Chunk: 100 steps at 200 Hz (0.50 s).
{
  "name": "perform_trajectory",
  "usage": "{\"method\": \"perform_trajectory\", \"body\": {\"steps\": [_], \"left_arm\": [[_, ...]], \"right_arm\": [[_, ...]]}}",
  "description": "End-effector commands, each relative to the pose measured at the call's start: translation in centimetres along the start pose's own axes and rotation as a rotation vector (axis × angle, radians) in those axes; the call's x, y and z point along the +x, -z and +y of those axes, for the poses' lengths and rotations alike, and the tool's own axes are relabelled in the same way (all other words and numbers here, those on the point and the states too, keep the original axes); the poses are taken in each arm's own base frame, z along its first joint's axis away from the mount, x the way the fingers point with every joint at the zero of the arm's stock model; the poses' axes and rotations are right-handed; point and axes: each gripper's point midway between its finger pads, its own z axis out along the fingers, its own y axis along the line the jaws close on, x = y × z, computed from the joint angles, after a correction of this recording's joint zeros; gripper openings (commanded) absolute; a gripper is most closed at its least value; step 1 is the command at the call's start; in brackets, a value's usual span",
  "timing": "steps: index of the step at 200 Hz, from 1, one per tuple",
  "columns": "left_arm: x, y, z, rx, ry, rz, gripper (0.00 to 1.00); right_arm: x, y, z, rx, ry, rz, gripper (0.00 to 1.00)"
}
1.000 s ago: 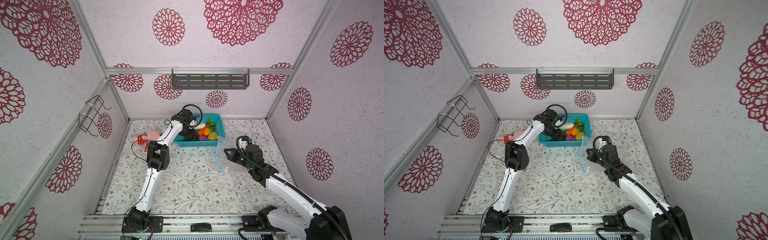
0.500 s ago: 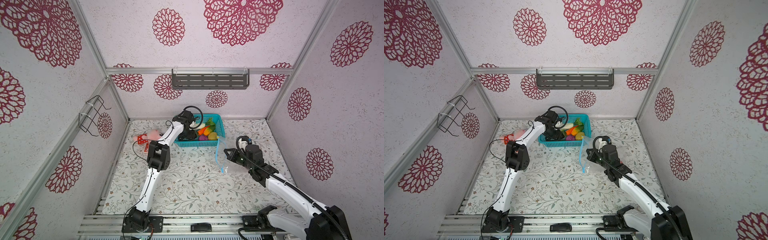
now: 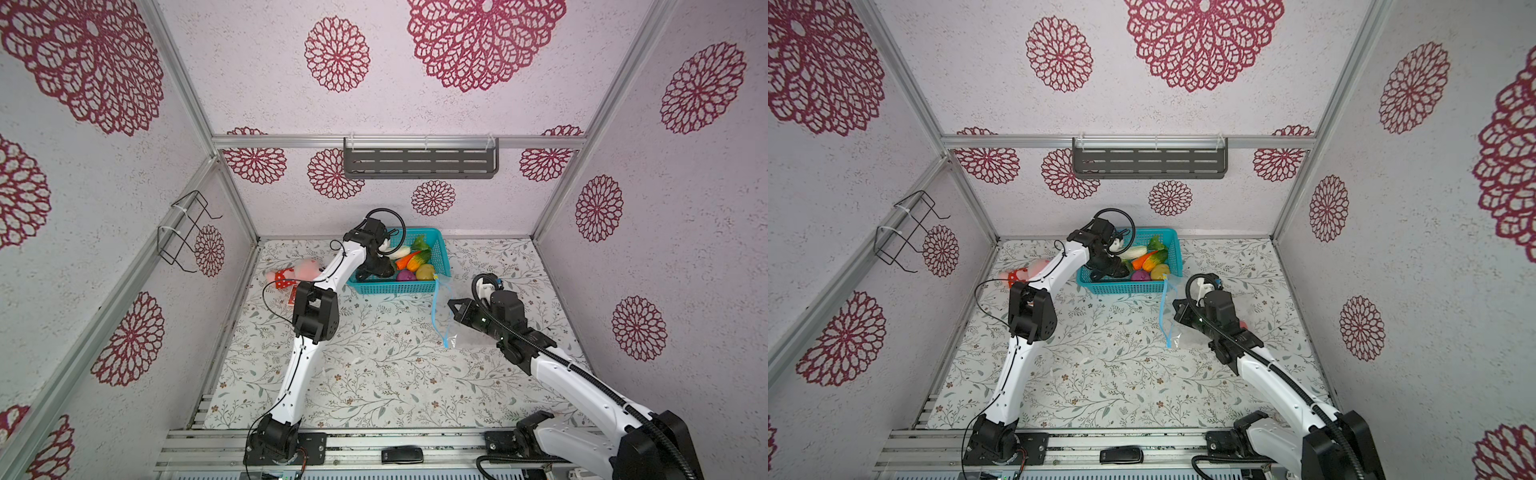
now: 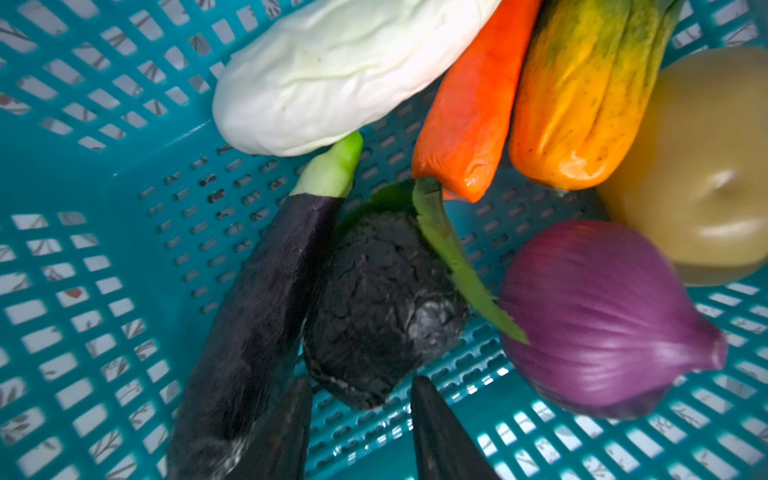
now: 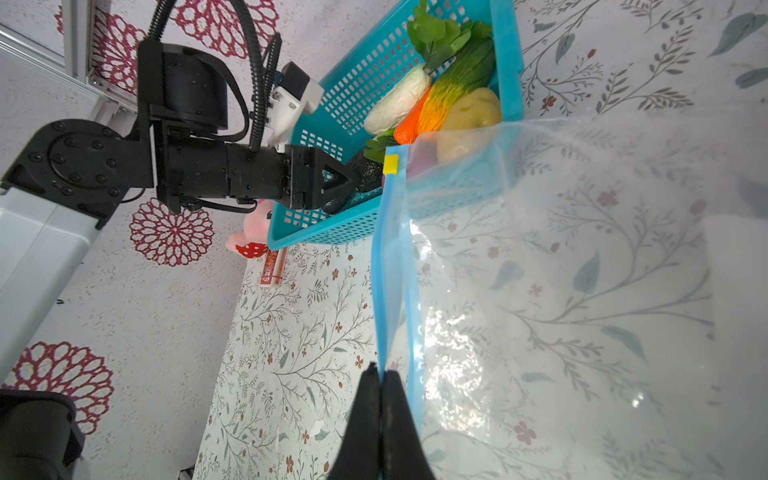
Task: Place the food in the zip-top bag and seal the zipper
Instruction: 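Lower the left gripper onto the dark beet and close on it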
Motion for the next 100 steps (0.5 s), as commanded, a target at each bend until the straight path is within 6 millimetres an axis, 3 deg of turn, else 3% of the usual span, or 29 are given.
{"method": "perform_trajectory", "body": {"steps": [1, 41, 100], "left_arm": [[-2.4, 3.7, 0.2, 0.001, -0.005, -0.097, 0.43], [-2.0, 3.3, 0.1, 0.009, -0.03, -0.084, 0.44], [0.6, 0.7, -1.6, 0.141, -0.126, 0.014, 0.79]], "right_arm": [[-1.2, 0.4, 1.3, -0.048, 0.004, -0.043, 0.0], [-1.5, 0.4, 1.5, -0.052, 0.005, -0.046, 0.0], [-1.5, 0.4, 1.7, -0.052, 0.007, -0.041, 0.0]]}}
